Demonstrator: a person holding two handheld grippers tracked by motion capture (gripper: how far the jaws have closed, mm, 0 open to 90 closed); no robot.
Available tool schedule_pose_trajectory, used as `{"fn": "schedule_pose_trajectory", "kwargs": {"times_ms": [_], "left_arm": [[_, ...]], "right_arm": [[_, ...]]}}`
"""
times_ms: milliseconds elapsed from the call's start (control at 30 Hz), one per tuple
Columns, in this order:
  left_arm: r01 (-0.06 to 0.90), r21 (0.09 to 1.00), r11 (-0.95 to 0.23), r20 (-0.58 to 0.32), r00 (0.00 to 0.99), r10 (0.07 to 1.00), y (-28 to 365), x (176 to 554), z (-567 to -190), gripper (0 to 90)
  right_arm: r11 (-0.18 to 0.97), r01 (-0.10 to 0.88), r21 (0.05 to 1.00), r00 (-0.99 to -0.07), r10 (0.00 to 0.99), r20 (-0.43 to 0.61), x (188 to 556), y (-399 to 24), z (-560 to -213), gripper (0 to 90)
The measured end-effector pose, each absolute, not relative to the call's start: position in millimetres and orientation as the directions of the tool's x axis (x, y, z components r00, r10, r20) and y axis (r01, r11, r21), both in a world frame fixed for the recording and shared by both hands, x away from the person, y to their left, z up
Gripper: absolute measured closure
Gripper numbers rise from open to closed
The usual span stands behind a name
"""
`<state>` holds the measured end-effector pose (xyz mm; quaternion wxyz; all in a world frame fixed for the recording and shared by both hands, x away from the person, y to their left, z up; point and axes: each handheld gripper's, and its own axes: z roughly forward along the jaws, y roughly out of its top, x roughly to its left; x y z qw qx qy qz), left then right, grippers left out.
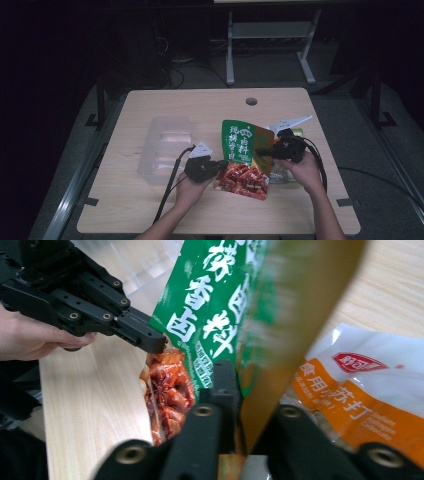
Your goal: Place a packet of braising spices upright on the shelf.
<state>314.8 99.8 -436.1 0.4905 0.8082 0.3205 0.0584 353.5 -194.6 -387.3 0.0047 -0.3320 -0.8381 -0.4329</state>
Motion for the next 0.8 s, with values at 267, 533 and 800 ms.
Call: {"fn": "schedule_pose_trajectory", "kwargs": {"times_ms": [267, 533, 800], "left_arm": [[0.442, 0.832, -0.334, -0.183, 0.788, 0.588, 99.2, 308.2, -434.1, 70.1], [0.398, 0.837, -0.375, -0.130, 0.811, 0.570, 100.4, 293.9, -425.7, 53.4], [0.398, 0.843, -0.362, -0.152, 0.822, 0.549, 107.9, 277.2, -420.3, 34.8]], "right_arm": [[0.394, 0.556, 0.732, -0.785, 0.538, 0.307, 350.1, -196.8, -386.6, 89.6], [0.367, 0.533, 0.762, -0.805, 0.497, 0.323, 338.5, -196.4, -377.9, 89.8], [0.370, 0.488, 0.790, -0.830, 0.475, 0.290, 329.1, -191.0, -363.8, 90.0]]}}
